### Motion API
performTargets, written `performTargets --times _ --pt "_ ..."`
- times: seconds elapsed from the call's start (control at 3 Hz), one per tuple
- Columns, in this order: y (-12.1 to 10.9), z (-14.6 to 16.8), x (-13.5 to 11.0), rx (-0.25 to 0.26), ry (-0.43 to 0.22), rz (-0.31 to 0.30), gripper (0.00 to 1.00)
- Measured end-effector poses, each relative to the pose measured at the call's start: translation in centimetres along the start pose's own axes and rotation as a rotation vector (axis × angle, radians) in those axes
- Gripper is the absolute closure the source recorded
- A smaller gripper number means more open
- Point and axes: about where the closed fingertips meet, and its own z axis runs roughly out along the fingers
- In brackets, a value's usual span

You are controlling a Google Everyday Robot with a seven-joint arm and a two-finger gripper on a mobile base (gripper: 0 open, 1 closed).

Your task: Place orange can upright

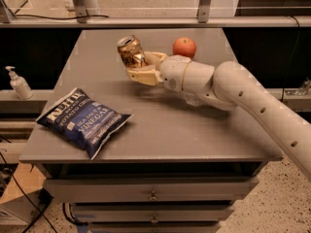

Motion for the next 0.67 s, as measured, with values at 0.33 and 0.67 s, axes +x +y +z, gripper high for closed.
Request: performTargets --times 0.33,0.67 --pt "0.01 -0.09 0.26 0.007 0.016 0.01 0.37" --pt "0.13 -0.22 0.57 0.008 0.044 0.019 0.13"
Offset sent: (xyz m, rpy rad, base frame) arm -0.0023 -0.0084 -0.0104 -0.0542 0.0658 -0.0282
